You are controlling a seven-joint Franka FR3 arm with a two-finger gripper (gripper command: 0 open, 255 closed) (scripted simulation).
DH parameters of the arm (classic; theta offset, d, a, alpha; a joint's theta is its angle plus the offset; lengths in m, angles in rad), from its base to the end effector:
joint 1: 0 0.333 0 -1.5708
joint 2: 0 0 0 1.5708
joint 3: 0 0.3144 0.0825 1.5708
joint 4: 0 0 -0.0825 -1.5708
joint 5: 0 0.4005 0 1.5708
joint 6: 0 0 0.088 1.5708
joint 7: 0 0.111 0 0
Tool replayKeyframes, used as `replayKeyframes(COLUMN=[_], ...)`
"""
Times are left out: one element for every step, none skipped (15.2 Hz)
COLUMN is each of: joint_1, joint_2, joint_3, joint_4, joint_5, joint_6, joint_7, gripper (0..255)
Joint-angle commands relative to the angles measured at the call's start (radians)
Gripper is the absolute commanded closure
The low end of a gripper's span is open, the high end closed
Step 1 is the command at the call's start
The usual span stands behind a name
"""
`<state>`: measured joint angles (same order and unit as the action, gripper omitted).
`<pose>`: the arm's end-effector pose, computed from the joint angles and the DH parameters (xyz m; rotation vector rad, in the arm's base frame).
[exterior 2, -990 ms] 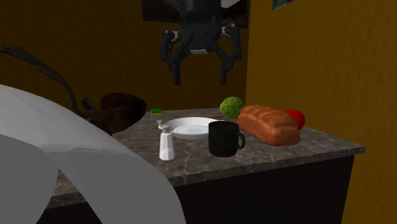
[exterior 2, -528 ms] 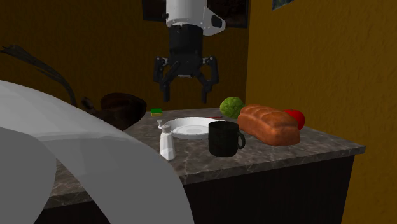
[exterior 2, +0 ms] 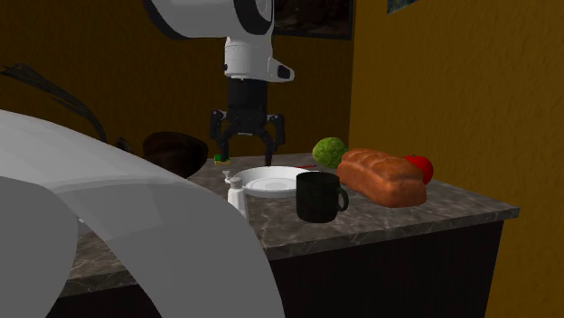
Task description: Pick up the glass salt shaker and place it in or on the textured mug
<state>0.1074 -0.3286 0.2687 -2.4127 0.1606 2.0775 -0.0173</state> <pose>0.4195 0.1759 0.4154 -3.0560 -0.4616 0.0359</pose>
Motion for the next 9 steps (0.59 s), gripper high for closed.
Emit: replayKeyframes(joint_1=[0.011, 0.015, 0.019, 0.021, 0.021, 0.022, 0.022, 0.022, 0.023], joint_2=[0.063, 0.096, 0.130, 0.145, 0.152, 0.160, 0.168, 0.176, 0.184], joint_3=[0.024, 0.035, 0.045, 0.050, 0.051, 0.053, 0.054, 0.056, 0.058], joint_4=[0.022, 0.038, 0.054, 0.062, 0.055, 0.048, 0.042, 0.035, 0.029], joint_5=[0.005, 0.003, 0.001, -0.001, -0.002, -0.003, -0.004, -0.005, -0.006], joint_6=[0.056, 0.081, 0.104, 0.114, 0.129, 0.143, 0.157, 0.172, 0.186], joint_7=[0.019, 0.029, 0.039, 0.043, 0.044, 0.046, 0.047, 0.048, 0.049], gripper=[0, 0, 0, 0, 0, 0, 0, 0, 0])
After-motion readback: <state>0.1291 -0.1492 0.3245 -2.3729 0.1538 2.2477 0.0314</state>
